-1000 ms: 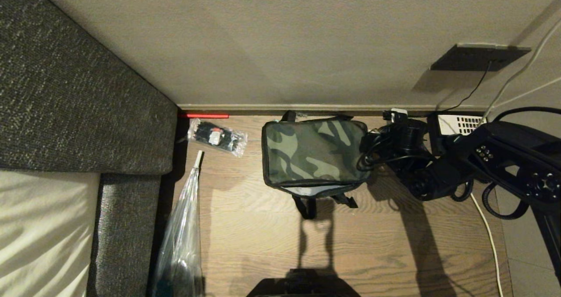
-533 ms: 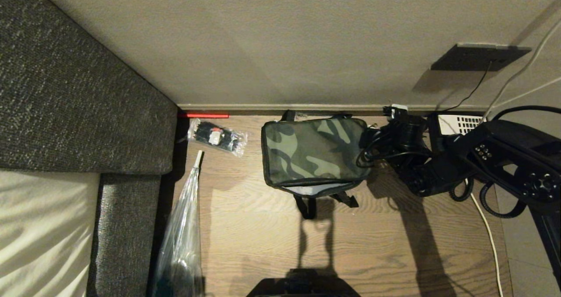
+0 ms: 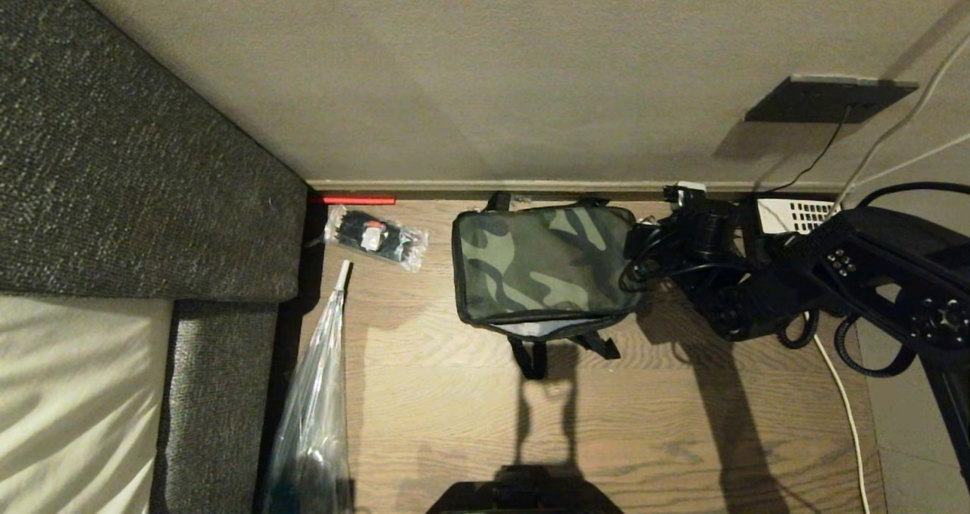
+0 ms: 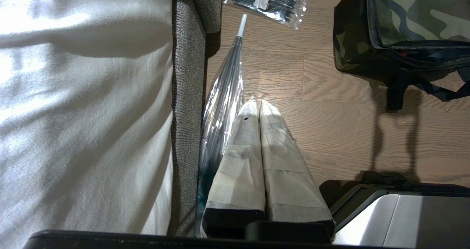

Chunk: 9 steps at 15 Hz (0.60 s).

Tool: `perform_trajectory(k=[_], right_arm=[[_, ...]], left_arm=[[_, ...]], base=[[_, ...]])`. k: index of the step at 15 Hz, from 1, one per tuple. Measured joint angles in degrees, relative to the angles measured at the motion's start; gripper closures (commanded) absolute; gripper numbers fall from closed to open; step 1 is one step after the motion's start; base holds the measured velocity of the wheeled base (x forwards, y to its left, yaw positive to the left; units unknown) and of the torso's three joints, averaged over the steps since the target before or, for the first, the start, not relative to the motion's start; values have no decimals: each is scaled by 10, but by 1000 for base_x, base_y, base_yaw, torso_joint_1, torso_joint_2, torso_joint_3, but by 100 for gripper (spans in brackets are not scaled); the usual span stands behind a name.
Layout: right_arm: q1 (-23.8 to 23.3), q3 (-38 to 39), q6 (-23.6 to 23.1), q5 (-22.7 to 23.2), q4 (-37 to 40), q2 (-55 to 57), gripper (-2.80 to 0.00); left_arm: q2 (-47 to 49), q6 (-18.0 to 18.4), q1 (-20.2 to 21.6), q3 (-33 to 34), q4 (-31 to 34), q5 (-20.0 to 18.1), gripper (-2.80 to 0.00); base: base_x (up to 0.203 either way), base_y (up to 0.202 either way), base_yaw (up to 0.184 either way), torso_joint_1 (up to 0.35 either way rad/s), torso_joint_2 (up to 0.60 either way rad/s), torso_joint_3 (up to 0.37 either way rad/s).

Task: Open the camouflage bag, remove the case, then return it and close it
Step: Open the top of the storage box

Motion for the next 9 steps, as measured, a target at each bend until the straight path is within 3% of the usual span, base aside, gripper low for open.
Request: perform_trajectory(k=[9], right_arm=[[-1,-30,-1,0,-4,3,0]], left_arm=[[0,0,0,0,0,0,0]], base=[[0,0,0,0,0,0]])
